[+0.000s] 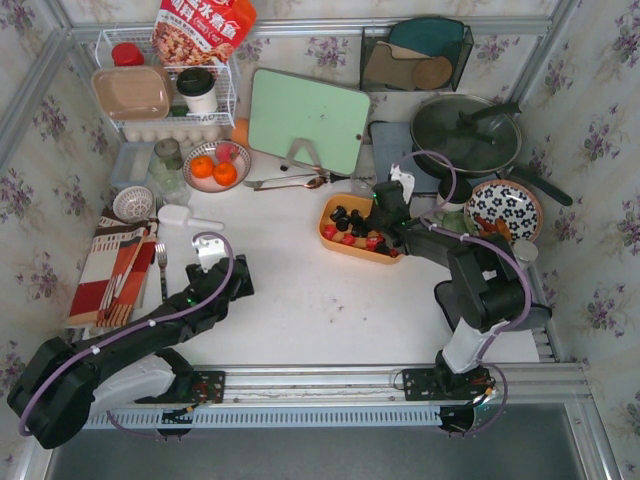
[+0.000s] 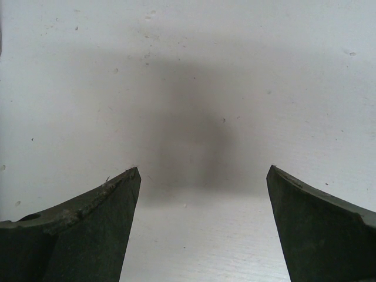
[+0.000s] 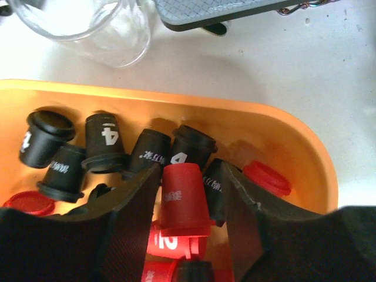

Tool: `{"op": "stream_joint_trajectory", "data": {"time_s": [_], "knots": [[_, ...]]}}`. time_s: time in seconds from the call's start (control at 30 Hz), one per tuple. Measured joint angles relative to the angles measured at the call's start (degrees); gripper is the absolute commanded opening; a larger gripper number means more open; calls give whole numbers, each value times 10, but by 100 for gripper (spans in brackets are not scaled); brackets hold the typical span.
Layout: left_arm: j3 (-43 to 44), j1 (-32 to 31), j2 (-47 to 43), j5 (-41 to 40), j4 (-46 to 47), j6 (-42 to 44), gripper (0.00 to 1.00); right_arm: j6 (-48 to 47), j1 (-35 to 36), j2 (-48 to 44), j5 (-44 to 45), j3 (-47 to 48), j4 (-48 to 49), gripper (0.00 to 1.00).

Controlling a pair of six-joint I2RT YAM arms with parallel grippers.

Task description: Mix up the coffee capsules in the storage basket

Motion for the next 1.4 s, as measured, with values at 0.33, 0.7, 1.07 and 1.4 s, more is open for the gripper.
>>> {"op": "stream_joint_trajectory", "data": {"time_s": [0.33, 0.7, 1.07, 1.4], "knots": [[5, 0, 9, 3, 0, 0, 91, 3, 0, -71, -83, 0, -21, 61], [9, 0, 7, 3, 0, 0, 91, 1, 0, -174, -93, -7, -59, 63], [2, 0, -3, 3, -1, 0, 91, -27, 0, -314, 6, -71, -47, 71], [2, 0, -3, 3, -1, 0, 91, -54, 0, -314, -21, -65, -52, 100]]}}
